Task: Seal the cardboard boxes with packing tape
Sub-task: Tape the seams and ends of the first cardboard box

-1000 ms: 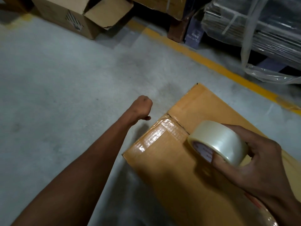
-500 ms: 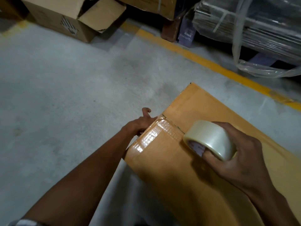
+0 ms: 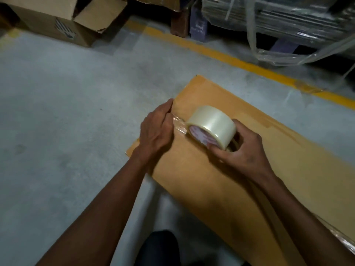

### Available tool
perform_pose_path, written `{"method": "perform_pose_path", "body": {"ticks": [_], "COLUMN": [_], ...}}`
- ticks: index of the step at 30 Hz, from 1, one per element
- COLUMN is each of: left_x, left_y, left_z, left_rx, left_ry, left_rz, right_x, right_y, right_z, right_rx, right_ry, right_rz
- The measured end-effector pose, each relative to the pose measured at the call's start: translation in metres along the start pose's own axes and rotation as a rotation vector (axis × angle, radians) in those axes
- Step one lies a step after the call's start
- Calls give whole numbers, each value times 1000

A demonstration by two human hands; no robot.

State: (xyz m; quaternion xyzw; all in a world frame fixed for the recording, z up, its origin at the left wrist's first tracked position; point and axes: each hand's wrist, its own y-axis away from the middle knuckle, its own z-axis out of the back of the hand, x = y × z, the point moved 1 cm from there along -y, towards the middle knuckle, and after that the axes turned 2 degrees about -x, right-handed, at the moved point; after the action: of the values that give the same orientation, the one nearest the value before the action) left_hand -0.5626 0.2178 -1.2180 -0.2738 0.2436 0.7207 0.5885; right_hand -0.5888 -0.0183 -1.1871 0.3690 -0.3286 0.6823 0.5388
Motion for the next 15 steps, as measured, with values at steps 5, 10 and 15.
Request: {"method": "perform_pose_path", "body": {"ticks": [5, 10, 15], "left_x": [4, -2, -1], "left_y": [1, 4, 3], "left_z": [6, 2, -1], "left_rx": [108, 160, 215], "left_ry": [-138, -311, -397], "left_rz": [-105, -160, -209], "right_x": [2, -8, -13], "right_y": [3, 29, 58], "right_z": [12, 52, 81], "right_rx": [7, 2, 1], "right_ry": [46, 168, 266], "right_rz": [111, 159, 186]}}
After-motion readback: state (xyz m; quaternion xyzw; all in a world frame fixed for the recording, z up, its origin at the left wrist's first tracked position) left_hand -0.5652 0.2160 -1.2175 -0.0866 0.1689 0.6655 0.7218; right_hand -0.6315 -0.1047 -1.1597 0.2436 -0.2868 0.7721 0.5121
